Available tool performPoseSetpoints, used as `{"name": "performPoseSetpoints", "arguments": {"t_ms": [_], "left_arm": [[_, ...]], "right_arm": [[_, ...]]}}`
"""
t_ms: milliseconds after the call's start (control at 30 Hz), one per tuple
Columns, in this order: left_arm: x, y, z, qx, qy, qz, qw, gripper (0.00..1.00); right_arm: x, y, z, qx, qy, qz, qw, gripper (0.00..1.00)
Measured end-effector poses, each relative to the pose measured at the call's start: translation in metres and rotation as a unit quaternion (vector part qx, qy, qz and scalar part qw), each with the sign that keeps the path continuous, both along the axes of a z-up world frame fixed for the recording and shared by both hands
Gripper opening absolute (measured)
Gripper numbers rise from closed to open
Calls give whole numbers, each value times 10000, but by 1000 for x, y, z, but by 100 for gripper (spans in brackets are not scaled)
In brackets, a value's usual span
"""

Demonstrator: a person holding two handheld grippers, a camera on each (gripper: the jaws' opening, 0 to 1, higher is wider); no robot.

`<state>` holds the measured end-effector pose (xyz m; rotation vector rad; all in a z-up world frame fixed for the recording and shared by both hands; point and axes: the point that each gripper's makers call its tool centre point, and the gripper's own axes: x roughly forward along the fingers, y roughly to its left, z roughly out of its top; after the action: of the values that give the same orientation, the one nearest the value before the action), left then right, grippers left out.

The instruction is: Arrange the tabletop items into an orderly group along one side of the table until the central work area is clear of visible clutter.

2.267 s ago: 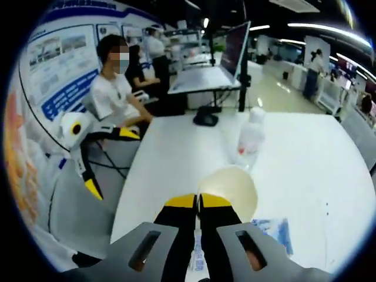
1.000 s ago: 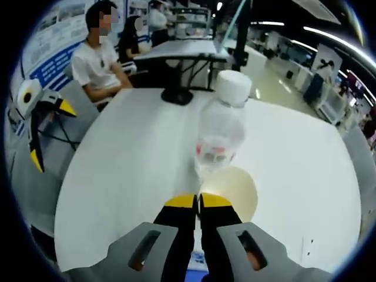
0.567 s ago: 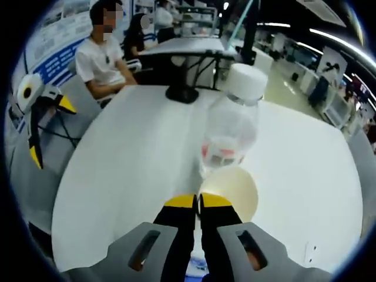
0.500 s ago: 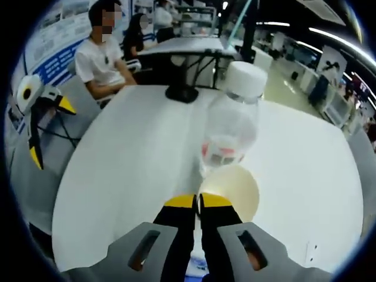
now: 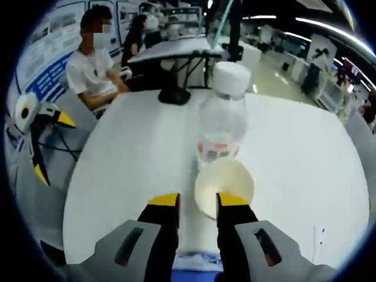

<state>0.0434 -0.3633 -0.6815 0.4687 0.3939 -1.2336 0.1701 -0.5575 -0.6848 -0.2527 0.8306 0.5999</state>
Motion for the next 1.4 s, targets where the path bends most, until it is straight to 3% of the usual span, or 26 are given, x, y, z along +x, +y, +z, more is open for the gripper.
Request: {"name": "performPoseSetpoints", "arguments": {"t_ms": [200,467,1067,1233,1400], "left_arm": [[-1,0,-1,32,-4,-32,10000,86],[0,2,-5,115,20,-9,9999,85],[-2,4,-10,233,31,-73,9997,87],[-1,5,-13,308,4,-96,9995,88],[-1,6,-15,345,8,-93,9994,88]], "right_arm": [[-16,0,16,118,-120,-159,9997,41],[-43,1,33,365,-157,-450,9982,52],[-106,-19,61,209,-275,-601,9976,66],[-129,-20,66,390,-209,-821,9956,76],[-152,-30,66,470,-148,-1115,9925,78]]}}
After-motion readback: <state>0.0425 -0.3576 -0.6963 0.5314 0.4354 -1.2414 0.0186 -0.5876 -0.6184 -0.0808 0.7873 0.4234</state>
